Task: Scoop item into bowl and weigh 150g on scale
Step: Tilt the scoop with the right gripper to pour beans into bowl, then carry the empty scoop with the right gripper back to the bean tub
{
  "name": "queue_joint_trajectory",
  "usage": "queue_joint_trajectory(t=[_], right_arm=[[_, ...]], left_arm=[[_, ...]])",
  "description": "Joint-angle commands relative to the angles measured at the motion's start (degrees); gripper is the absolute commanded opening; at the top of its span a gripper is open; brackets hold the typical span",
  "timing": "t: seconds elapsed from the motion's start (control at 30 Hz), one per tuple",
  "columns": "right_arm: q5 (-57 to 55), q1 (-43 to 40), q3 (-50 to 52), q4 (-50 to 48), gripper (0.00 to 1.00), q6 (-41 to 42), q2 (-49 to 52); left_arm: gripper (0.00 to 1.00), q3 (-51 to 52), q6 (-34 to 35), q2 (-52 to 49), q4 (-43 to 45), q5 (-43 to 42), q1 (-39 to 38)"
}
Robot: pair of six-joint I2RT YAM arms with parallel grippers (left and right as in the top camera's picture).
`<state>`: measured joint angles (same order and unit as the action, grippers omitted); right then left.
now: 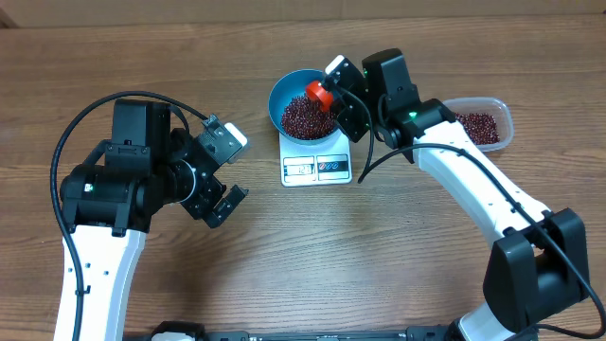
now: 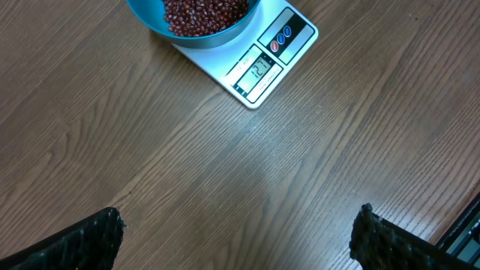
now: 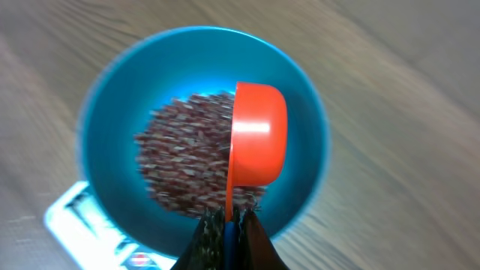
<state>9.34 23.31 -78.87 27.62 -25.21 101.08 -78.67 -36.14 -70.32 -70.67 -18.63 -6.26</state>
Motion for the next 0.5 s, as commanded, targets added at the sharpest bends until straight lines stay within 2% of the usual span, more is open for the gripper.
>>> queue_joint_trajectory(t=[0.0, 0.13, 0.37, 0.47], right_arm=[[-11.37, -0.17, -1.53, -1.05, 0.04, -2.14, -2.19], [-12.46, -0.17, -1.64, -1.53, 0.04, -2.08, -3.80], [-12.26, -0.17, -1.90, -1.40, 0.04, -0.11, -12.74], [-12.26, -0.20, -1.90, -1.11, 0.04, 3.15, -16.11]], left_arm=[[1.00, 0.31, 0.55, -0.13, 0.02, 0.00, -0.13], [1.00, 0.31, 0.55, -0.13, 0.04, -0.02, -0.13], [1.00, 0.31, 0.55, -0.13, 0.04, 0.00, -0.13], [1.00, 0.31, 0.55, -0.13, 0.04, -0.02, -0.13]])
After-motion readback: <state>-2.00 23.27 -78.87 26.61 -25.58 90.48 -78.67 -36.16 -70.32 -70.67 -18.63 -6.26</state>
